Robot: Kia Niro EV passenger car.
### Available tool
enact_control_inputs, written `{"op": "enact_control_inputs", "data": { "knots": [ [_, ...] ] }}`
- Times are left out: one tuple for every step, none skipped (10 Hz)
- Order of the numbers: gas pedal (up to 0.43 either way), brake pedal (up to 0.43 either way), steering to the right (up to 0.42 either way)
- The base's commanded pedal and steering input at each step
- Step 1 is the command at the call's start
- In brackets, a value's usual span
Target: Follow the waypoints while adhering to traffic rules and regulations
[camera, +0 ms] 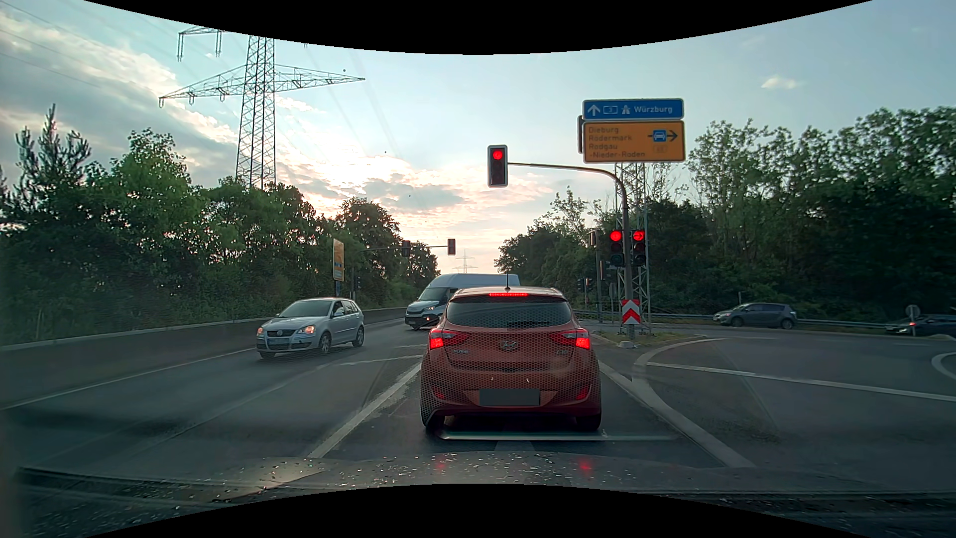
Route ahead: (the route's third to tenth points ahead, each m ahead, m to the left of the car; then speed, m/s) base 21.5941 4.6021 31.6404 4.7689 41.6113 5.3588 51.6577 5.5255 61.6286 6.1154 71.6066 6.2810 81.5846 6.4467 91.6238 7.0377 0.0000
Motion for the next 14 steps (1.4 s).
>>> {"op": "enact_control_inputs", "data": {
  "knots": [
    [0.000, 0.305, -0.006],
    [0.000, 0.299, -0.005],
    [0.000, 0.305, -0.005],
    [0.000, 0.305, -0.005],
    [0.000, 0.305, -0.005],
    [0.000, 0.305, -0.005],
    [0.000, 0.305, -0.005],
    [0.000, 0.305, -0.005],
    [0.000, 0.305, -0.006],
    [0.000, 0.305, -0.006],
    [0.000, 0.305, -0.005],
    [0.000, 0.305, -0.005],
    [0.000, 0.305, -0.005],
    [0.000, 0.305, -0.005]
  ]
}}
